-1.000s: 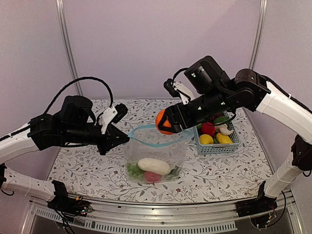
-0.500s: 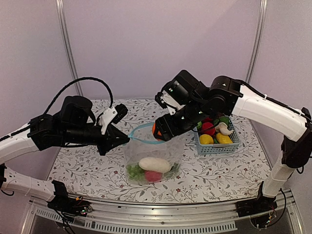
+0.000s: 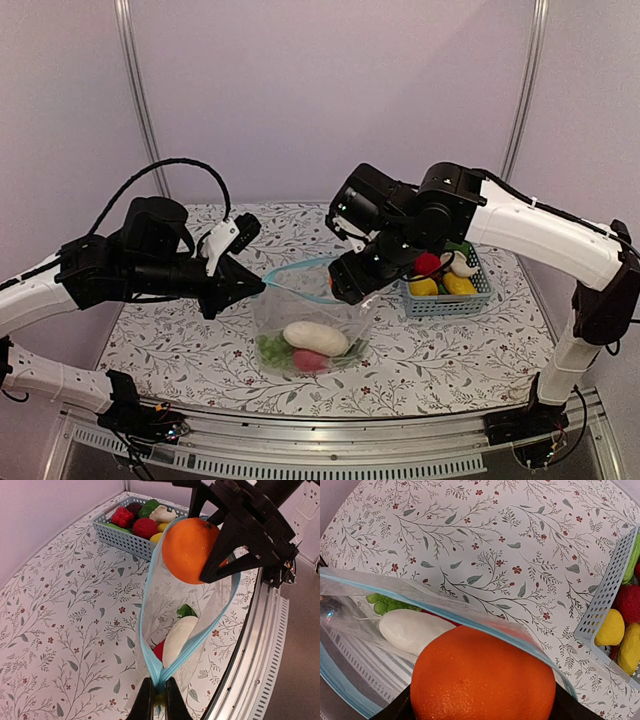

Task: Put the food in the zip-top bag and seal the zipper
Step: Place the fake vegetable in the zipper food storage bag.

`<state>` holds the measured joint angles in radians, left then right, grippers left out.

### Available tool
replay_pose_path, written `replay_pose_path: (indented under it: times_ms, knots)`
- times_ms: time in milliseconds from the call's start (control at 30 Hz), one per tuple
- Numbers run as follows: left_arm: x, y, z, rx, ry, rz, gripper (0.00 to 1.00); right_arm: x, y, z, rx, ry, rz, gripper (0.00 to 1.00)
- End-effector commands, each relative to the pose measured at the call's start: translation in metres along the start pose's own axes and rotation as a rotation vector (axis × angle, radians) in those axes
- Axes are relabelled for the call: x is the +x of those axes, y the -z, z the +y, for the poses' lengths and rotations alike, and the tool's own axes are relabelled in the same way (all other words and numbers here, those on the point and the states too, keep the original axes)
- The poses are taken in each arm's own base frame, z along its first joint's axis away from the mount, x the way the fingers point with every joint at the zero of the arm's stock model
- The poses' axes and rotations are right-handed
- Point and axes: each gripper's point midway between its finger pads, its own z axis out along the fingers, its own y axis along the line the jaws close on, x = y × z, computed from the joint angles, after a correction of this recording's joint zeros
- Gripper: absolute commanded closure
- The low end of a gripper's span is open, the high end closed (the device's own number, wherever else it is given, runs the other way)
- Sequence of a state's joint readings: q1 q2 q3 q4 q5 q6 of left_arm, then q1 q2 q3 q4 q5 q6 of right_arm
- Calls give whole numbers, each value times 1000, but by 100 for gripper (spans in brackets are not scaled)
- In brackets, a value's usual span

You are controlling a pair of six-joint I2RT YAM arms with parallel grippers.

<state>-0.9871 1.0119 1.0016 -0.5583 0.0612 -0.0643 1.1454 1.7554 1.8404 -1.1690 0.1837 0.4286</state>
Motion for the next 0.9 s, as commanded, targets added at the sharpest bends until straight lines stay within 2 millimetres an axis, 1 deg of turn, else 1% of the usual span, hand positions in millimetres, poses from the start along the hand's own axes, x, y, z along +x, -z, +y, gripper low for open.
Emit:
replay_pose_path:
  times_ms: [0, 200, 467, 600, 867]
  knots:
    - [-7, 3, 2, -3, 10, -41, 100, 15, -7, -18, 112, 31, 56, 40]
    - [-6, 2, 1, 0, 10, -36, 100, 12, -2, -16, 113, 37, 41, 27]
    - [-6, 1, 1, 3, 13, -34, 100, 9, 1, -8, 81, 47, 27, 17]
    - [-6, 1, 1, 3, 12, -33, 100, 6, 7, -3, 47, 49, 12, 13]
    - [-6, 1, 1, 2, 14, -34, 100, 0, 18, 5, -11, 47, -19, 10]
